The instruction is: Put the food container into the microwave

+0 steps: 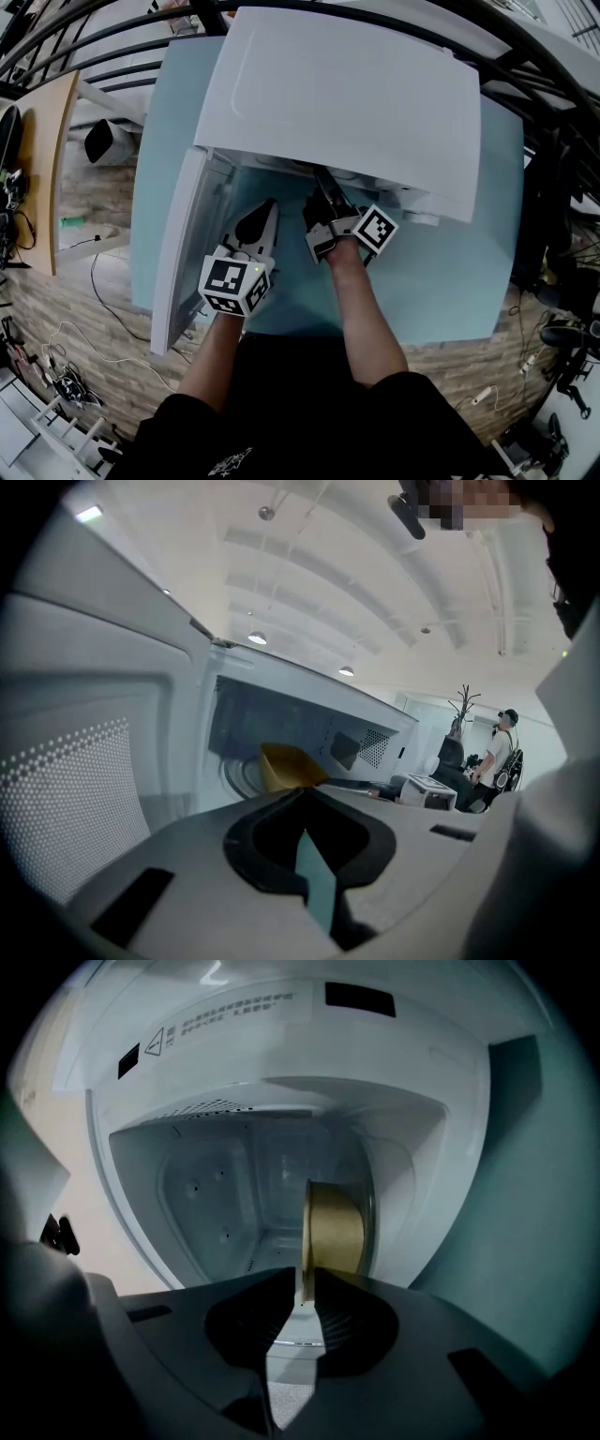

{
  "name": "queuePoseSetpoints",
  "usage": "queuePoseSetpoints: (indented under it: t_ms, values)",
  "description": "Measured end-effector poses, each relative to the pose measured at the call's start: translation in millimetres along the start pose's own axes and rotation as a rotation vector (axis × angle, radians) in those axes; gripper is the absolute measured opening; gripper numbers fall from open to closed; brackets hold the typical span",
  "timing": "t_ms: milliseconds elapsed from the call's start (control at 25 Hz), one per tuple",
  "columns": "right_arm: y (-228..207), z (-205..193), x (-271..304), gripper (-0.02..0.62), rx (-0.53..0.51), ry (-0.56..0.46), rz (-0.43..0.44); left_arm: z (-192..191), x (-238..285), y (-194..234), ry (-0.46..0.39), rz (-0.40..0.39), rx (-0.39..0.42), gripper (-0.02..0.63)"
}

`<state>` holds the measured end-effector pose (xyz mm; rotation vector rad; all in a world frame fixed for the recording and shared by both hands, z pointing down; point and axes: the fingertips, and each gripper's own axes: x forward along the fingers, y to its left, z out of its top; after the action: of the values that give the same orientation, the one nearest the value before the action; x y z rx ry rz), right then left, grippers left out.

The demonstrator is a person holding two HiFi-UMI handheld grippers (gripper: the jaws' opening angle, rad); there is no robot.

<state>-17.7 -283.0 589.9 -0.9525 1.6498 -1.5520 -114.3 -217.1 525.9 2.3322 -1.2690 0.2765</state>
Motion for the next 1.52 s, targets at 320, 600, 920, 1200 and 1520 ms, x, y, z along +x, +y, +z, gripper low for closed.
queuePoseSetpoints:
  t_ms: [320,600,920,1200,1520]
  values:
    - [4.0,-1.9,-2.9,0.087,0.008,0.014,0.005,2.7,-2.3,-4.1,-0.003,-0.005,0.001,0.008]
    - [0.7,-5.3,-14.3,0.095,0.005,0.031,-0.015,2.9,-1.2,-9.1,-0.007,-0.013,0.008,0.008]
    - [11.6,-5.2,-42.6,0.049,-0.025,0.064,-0.009,3.7,-9.4,-26.3,-0.023,-0.001,0.015,0.008]
    - [38.1,-4.6,-67.6,0.014,-0.073,0.118,0.043,5.0,-24.3,-48.3,-0.048,0.029,0.019,0.008]
    - [65.1,1.1,-106.4,0.006,-0.12,0.168,0.09,11.0,-46.8,-84.2,-0.086,0.07,0.022,0.008]
